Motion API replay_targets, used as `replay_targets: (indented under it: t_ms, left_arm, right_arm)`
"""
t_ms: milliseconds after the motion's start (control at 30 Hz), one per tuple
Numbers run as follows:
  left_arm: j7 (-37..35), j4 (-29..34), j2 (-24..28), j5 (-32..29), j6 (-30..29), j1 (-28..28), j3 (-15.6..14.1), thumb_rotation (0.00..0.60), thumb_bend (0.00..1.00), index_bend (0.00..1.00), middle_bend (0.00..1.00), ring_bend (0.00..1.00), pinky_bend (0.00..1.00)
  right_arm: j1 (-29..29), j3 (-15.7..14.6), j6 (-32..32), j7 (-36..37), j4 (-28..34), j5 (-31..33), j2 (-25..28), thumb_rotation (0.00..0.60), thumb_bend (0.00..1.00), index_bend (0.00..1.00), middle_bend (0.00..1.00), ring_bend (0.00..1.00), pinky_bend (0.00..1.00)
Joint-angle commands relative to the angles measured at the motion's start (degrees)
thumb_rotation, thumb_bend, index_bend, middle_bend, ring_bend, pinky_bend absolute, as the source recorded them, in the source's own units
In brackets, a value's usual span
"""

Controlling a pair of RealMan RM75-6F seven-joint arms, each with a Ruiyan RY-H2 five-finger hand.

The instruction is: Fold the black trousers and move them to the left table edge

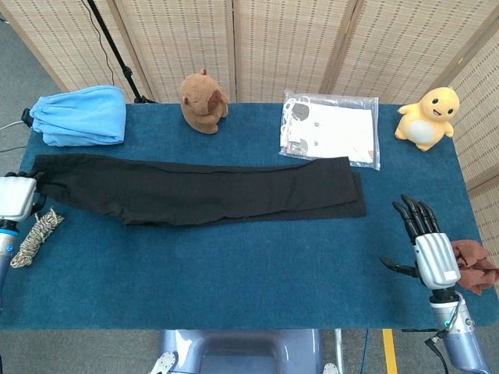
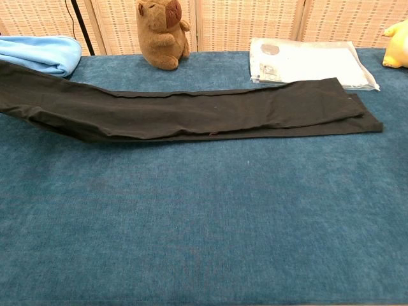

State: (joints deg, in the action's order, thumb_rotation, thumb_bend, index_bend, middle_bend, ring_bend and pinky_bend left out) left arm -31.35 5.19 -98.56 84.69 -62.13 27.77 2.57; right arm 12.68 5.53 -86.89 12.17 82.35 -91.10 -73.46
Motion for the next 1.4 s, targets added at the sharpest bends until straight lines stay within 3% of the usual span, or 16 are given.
replay_targets:
  t_ms: [33, 533, 667, 833, 967, 1100, 1400]
  left_arm:
    - [-1.38, -0.18, 1.42, -1.03, -0.22, -1.42, 0.94, 0.6, 0.5, 0.88, 0.49, 0.51, 0.46]
    - [-2.4, -0.03, 2.94, -1.98, -0.38, -3.04, 1.88, 0.6, 0.5, 0.88, 0.49, 0.51, 0.46]
    - [-3.97, 0.55, 2.75, -1.94, -4.77, -2.41, 2.14, 0.6, 0.5, 0.88, 0.49, 0.51, 0.46]
    - [-6.48, 1.5, 2.7, -1.68, -15.04, -1.05, 2.64, 0.6, 0.5, 0.88, 0.49, 0.52, 0.46]
    - [-7.19, 3.26, 2.65, -0.1, -26.65, 2.29, 2.32, 0.6, 0.5, 0.88, 0.49, 0.52, 0.46]
    - [-4.96, 5.76, 1.75, 2.04, -31.55, 6.63, 1.33, 0.6, 0.5, 0.88, 0.49, 0.52, 0.46]
    - [7.22, 11.71, -3.09, 5.78, -28.58, 18.85, 0.12, 0.6, 0.5, 0.88, 0.49, 0.52, 0.46]
  right_arm:
    - [0.06, -0.04, 0.16, 0.04, 0.0, 0.04, -0.02, 0.6, 0.0, 0.0, 0.0, 0.0, 0.01]
    - [0.39, -0.27, 1.3, -0.08, -0.14, 0.38, -0.17, 0.6, 0.0, 0.0, 0.0, 0.0, 0.01]
    - [0.31, -0.24, 1.23, -0.07, 0.01, 0.47, -0.12, 0.6, 0.0, 0.0, 0.0, 0.0, 0.01]
    - [0.21, -0.09, 1.08, 0.2, 0.05, 0.64, 0.07, 0.6, 0.0, 0.0, 0.0, 0.0, 0.01]
    - [0.28, 0.05, 1.21, 0.78, -0.04, 0.82, 0.25, 0.6, 0.0, 0.0, 0.0, 0.0, 0.01]
    - [0.32, 0.22, 1.22, 1.47, -0.08, 0.95, 0.47, 0.6, 0.0, 0.0, 0.0, 0.0, 0.01]
    - [0.34, 0.53, 1.52, 3.67, -0.43, 1.5, 1.17, 0.6, 0.0, 0.0, 0.0, 0.0, 0.01]
